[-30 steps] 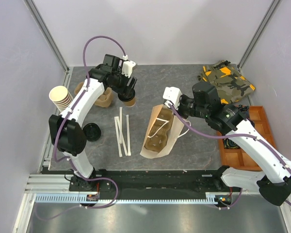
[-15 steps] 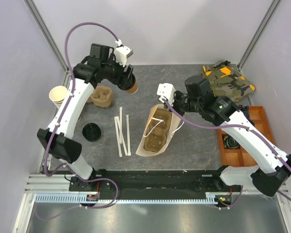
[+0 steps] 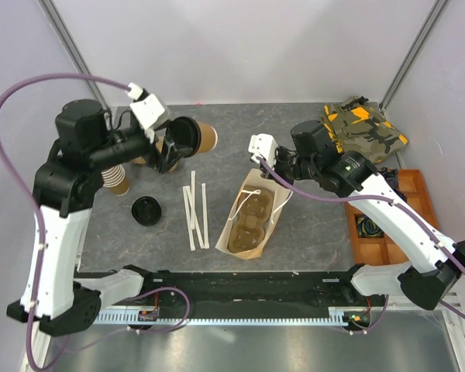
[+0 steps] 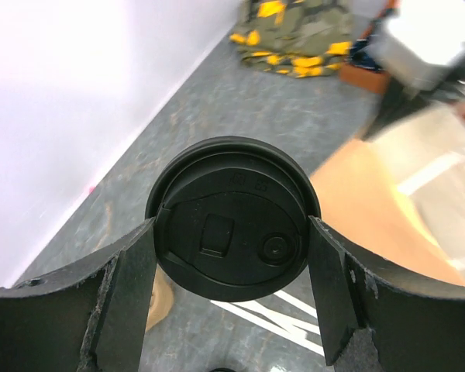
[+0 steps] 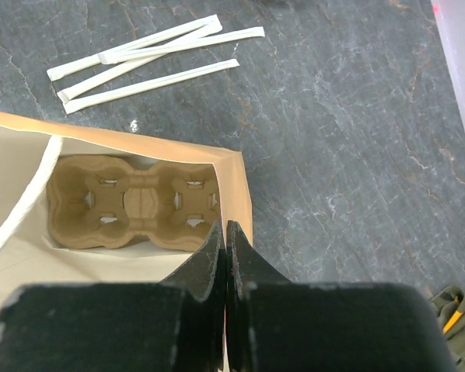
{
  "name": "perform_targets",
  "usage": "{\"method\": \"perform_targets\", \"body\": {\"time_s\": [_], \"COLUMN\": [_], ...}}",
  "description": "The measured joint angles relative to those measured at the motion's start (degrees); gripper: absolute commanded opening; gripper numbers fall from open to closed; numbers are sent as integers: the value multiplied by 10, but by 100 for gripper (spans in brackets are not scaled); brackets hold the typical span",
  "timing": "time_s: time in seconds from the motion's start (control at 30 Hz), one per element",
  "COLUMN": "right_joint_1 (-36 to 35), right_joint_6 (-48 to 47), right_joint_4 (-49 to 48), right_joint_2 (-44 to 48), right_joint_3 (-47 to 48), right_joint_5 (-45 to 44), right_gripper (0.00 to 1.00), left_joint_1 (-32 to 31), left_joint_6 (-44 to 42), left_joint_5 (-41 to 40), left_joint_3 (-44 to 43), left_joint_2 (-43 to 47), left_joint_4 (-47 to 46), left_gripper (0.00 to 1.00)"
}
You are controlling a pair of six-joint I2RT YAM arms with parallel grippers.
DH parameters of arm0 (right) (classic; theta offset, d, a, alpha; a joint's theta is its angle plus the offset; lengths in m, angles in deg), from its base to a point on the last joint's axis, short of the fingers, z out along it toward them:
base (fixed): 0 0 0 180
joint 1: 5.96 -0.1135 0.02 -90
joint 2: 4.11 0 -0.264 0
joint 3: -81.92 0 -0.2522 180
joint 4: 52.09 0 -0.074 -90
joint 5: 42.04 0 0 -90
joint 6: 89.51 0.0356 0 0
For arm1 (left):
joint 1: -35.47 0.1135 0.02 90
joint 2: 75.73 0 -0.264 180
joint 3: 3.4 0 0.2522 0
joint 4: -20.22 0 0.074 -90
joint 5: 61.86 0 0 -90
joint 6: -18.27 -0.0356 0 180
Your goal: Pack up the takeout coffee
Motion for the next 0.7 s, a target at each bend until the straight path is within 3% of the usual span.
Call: {"method": "perform_targets", "body": {"time_s": [0.23, 0.47, 0.7], "right_joint_1": [0, 1, 4], "right_joint_6": [12, 22, 35], "right_joint_4": [1, 12, 33], "right_joint_2": [-15, -55, -82], "right_joint_3": [0, 28, 60], "right_joint_5": [6, 11, 14], "right_gripper": [0, 0, 0], "left_joint_1": [-1, -22, -145], "left_joint_6": [-53, -70, -71], "left_joint_5": [103, 181, 180], "left_joint_3": [20, -29, -73], "left_joint_2": [72, 49, 10], "left_joint_4": [49, 75, 86], "left_gripper": [42, 40, 40]}}
